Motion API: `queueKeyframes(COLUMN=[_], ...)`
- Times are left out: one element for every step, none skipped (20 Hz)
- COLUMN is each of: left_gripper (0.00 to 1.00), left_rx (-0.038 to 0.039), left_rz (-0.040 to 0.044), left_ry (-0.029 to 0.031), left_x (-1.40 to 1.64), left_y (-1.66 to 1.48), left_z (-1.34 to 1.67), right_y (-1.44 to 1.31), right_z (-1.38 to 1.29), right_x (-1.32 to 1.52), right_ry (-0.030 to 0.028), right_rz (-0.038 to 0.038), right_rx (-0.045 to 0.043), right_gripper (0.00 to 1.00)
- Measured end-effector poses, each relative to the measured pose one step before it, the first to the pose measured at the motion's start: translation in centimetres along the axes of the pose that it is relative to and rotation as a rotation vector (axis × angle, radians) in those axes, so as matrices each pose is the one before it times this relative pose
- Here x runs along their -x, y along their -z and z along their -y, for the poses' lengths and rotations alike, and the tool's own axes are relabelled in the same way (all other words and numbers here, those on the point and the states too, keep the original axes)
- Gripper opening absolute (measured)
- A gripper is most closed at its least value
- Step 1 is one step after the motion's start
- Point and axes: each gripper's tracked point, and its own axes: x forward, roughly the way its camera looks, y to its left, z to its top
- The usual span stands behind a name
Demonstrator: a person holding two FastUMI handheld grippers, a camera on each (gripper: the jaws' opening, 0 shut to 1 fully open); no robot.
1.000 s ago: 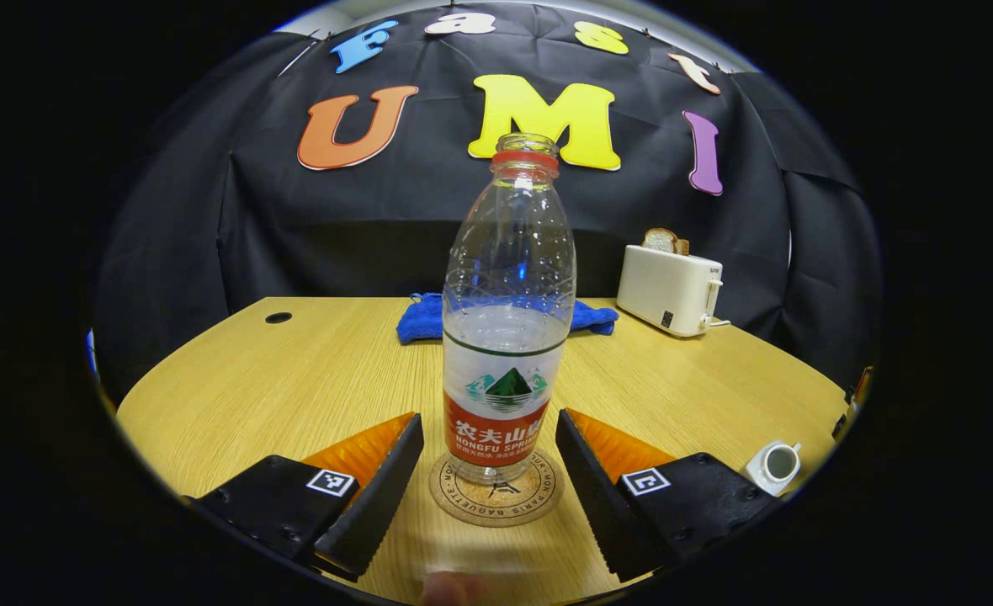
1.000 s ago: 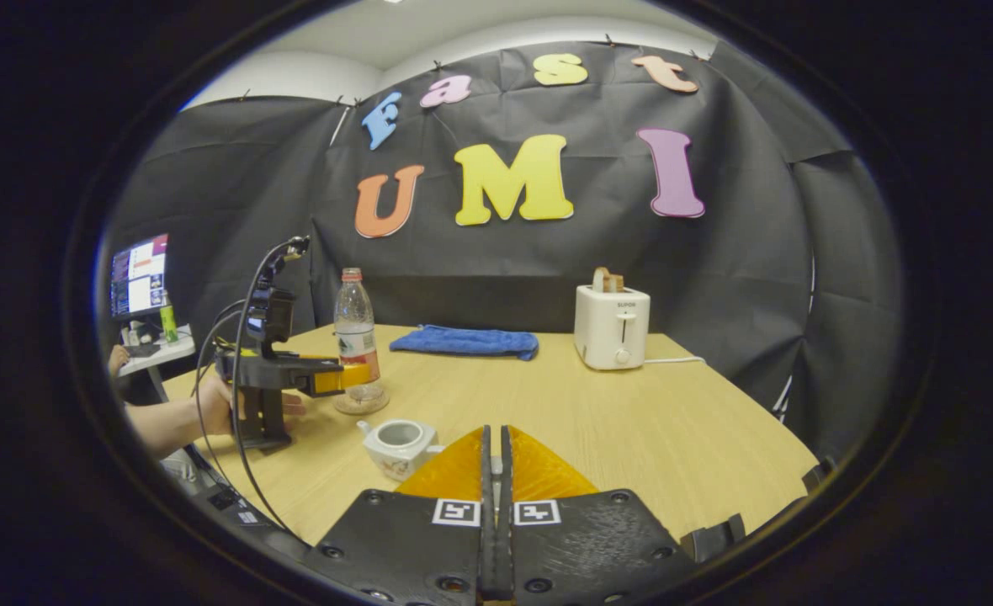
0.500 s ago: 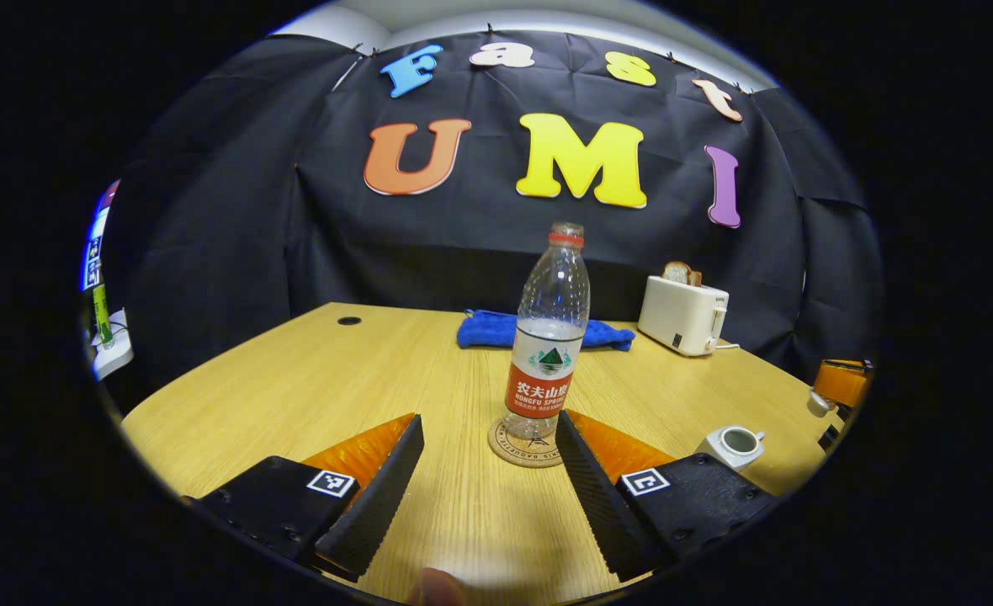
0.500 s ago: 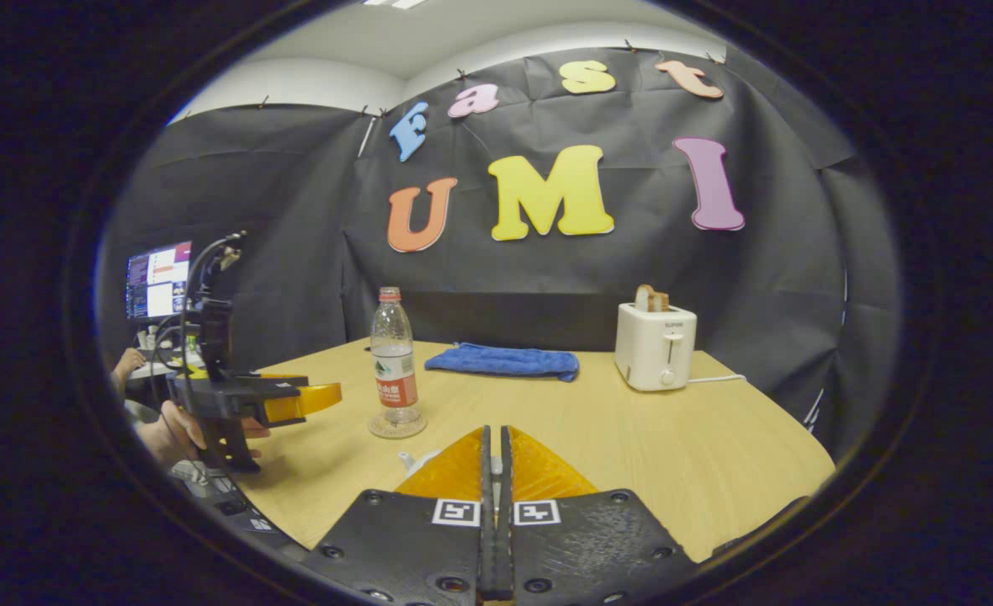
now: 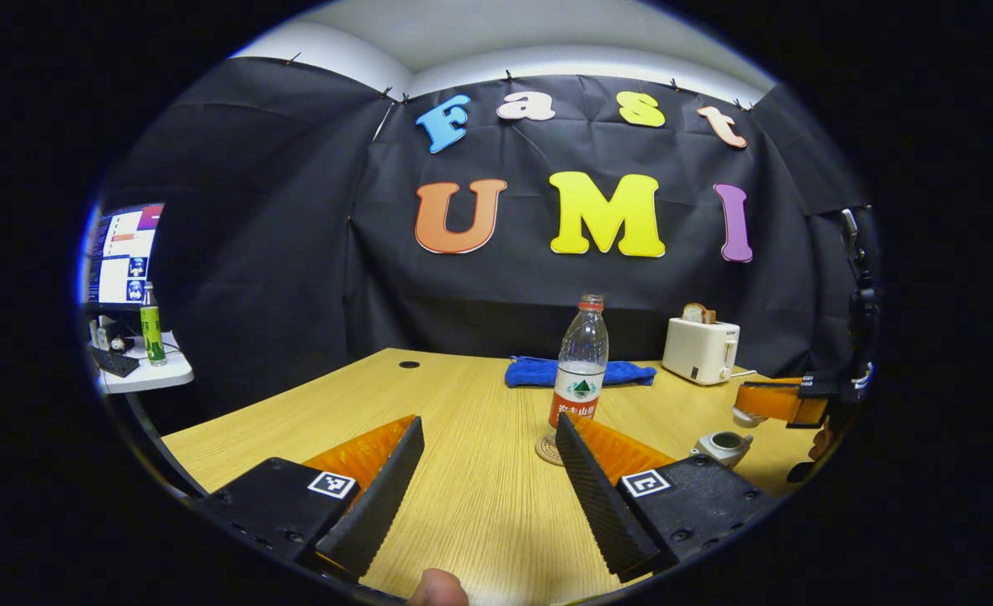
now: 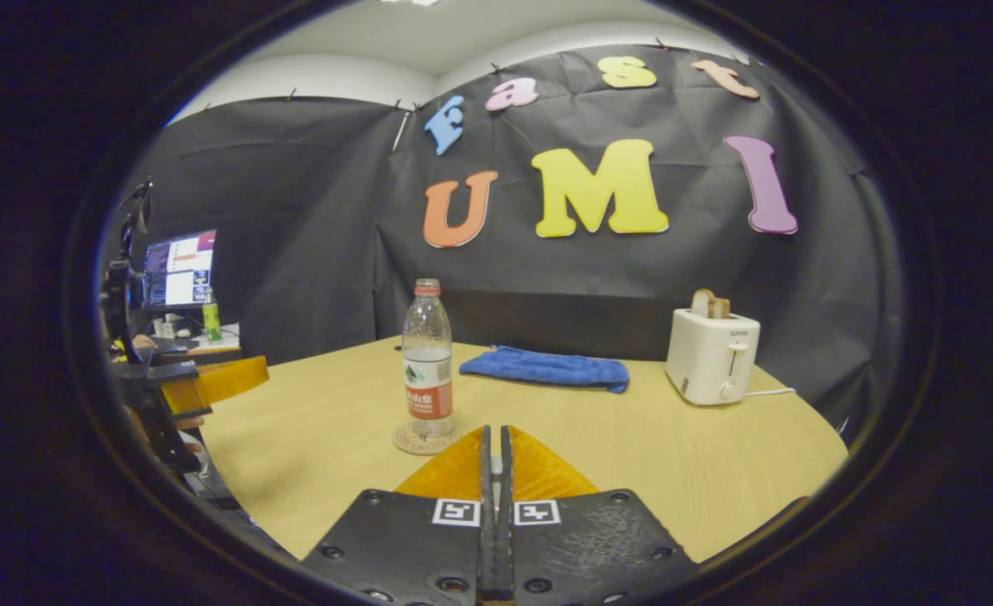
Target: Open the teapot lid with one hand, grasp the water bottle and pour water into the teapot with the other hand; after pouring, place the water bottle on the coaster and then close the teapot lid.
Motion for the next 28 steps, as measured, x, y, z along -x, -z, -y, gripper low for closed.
queueKeyframes(left_gripper=[0.99, 0.98, 0.98, 0.98, 0.99, 0.99, 0.99, 0.98, 0.98, 0.98, 0.98, 0.98, 0.98, 0.98, 0.98, 0.99, 0.99, 0.99, 0.99, 0.98, 0.98, 0.99, 0.99, 0.99, 0.99, 0.99, 0.98, 0.99], left_rx=[-0.01401, -0.00638, 0.00246, 0.00963, 0.00706, 0.00339, 0.00122, 0.00098, -0.00138, -0.00261, -0.00069, 0.00527, 0.00726, 0.00197, -0.00317, -0.00447, -0.00495, -0.00534, -0.00739, -0.00744, -0.00337, 0.00642, 0.00819, 0.00616, 0.00392, 0.00434, 0.00096, -0.00807], left_rz=[0.00586, 0.00364, 0.00330, 0.00387, 0.00427, 0.00384, 0.00159, 0.00137, 0.00207, 0.00536, 0.00280, 0.00271, -0.00326, -0.00605, -0.00659, -0.00415, -0.00252, -0.00172, -0.00165, -0.00216, -0.00525, -0.00695, -0.00773, -0.00292, 0.00322, 0.00897, 0.01370, 0.01406], left_ry=[-0.01432, -0.00745, -0.00161, -0.00060, 0.00190, -0.00074, -0.00354, -0.00067, -0.00084, -0.00421, -0.00151, 0.00677, 0.01031, 0.00066, -0.00348, -0.00143, 0.00144, 0.00251, 0.00271, 0.00342, 0.00872, 0.00836, 0.00704, 0.00400, 0.00422, 0.00599, 0.00711, 0.00514], left_x=[0.031, 0.129, 0.185, 0.060, 0.033, 0.111, 0.035, 0.051, 0.061, 0.080, 0.012, 0.134, -0.032, 0.011, 0.007, -0.020, 0.094, -0.001, 0.012, -0.003, -0.022, -0.010, 0.002, 0.112, 0.206, 0.182, 0.148, 0.191], left_y=[-0.154, -0.138, -0.050, -0.263, -0.103, -0.093, -0.102, -0.078, -0.111, -0.126, -0.090, -0.093, 0.066, 0.105, 0.154, 0.123, 0.029, 0.023, 0.264, 0.089, 0.165, 0.210, 0.073, -0.113, -0.255, -0.449, -0.457, -0.490], left_z=[-0.376, -0.088, 0.042, 0.096, 0.160, 0.060, -0.054, 0.061, 0.048, -0.075, -0.036, 0.187, 0.388, 0.108, -0.133, 0.015, 0.139, 0.247, 0.232, 0.349, 0.398, 0.469, 0.477, 0.350, 0.394, 0.516, 0.617, 0.610], right_y=[0.307, 0.487, 0.390, 0.273, 0.099, -0.027, -0.013, 0.208, 0.087, 0.317, 0.240, -0.096, 0.281, 0.392, 0.321, 0.111, -0.130, -0.068, -0.074, -0.411, -0.937, -1.333, -1.493, -1.101, -1.014, -0.729, -0.679, -0.590], right_z=[-0.166, -0.036, -0.022, -0.235, -0.187, 0.087, 0.073, 0.111, 0.203, 0.141, 0.085, 0.038, 0.105, 0.134, 0.032, -0.169, 0.049, -0.015, -0.163, -0.094, 0.266, 0.387, 0.696, 0.627, 1.067, 1.265, 1.742, 1.244], right_x=[-0.277, -0.144, -0.126, -0.133, -0.147, -0.046, -0.027, -0.111, -0.112, -0.052, 0.050, 0.137, -0.165, -0.022, -0.039, -0.044, -0.063, 0.146, 0.408, 0.192, 0.740, 0.809, 1.119, 0.739, 0.997, 0.939, 1.034, 1.008], right_ry=[-0.00385, 0.00112, 0.00091, -0.00480, -0.00192, 0.00506, 0.00165, 0.00257, 0.00260, 0.00142, 0.00343, 0.00220, 0.00222, 0.00270, 0.00311, 0.00037, 0.00670, 0.00265, -0.00360, 0.00426, 0.01829, 0.02249, 0.02456, 0.02574, 0.03255, 0.03771, 0.05356, 0.04157], right_rz=[-0.00389, -0.00524, -0.00625, -0.00348, -0.00080, 0.00309, 0.00422, 0.00182, -0.00143, -0.00334, -0.00295, 0.01005, -0.00286, -0.00247, -0.00447, 0.00393, 0.00558, 0.00755, 0.00286, 0.00842, 0.02363, 0.03526, 0.03498, 0.02732, 0.01359, 0.00580, 0.00213, 0.00260], right_rx=[-0.00143, -0.00360, -0.00561, -0.00485, 0.00135, 0.00544, 0.00284, 0.00068, -0.00353, -0.00688, -0.00554, -0.00290, -0.00120, 0.00206, 0.00525, 0.00533, 0.01087, 0.01286, 0.00614, 0.00188, 0.00805, 0.00883, 0.00578, -0.00296, -0.00587, -0.00520, -0.00226, -0.00475], right_gripper=[0.00, 0.00, 0.00, 0.00, 0.00, 0.00, 0.00, 0.00, 0.00, 0.00, 0.00, 0.00, 0.00, 0.00, 0.00, 0.00, 0.01, 0.02, 0.09, 0.12, 0.33, 0.52, 0.71, 0.82, 0.92, 0.93, 0.94, 0.93])
